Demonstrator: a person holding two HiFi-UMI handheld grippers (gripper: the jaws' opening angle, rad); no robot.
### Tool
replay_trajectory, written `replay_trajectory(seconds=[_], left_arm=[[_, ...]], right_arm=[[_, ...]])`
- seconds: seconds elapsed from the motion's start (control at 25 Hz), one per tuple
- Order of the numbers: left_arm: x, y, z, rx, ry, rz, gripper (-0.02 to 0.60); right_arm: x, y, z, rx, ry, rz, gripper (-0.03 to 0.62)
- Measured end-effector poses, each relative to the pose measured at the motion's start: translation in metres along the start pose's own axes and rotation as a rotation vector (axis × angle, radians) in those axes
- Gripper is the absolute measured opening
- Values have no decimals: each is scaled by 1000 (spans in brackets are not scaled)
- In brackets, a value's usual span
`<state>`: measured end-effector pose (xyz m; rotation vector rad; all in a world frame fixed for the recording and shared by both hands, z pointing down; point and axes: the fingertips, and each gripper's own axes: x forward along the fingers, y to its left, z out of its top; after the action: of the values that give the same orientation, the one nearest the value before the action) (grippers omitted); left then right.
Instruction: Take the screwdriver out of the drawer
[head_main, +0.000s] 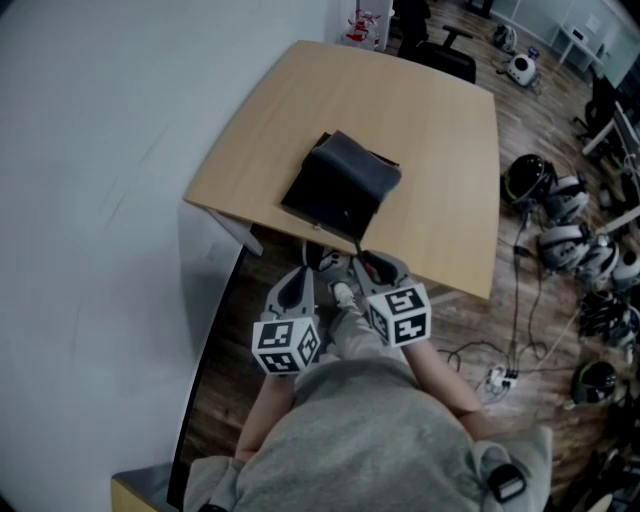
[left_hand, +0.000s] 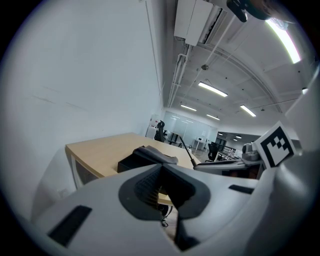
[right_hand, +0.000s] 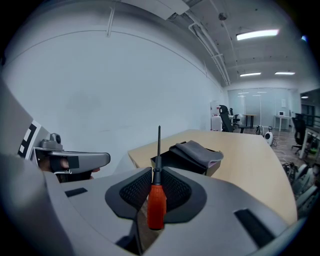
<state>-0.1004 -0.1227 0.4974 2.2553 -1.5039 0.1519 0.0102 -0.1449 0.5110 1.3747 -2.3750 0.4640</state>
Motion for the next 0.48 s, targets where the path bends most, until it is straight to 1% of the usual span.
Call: replay_trajectory(seconds=[0.28, 0.48], left_arm=[[0, 1, 2, -3, -5, 4, 0], [3, 1, 1, -1, 0, 6, 0]], right_arm=[[-1, 2, 7, 0, -16, -1, 66], [1, -1, 4, -7, -11, -2, 66]])
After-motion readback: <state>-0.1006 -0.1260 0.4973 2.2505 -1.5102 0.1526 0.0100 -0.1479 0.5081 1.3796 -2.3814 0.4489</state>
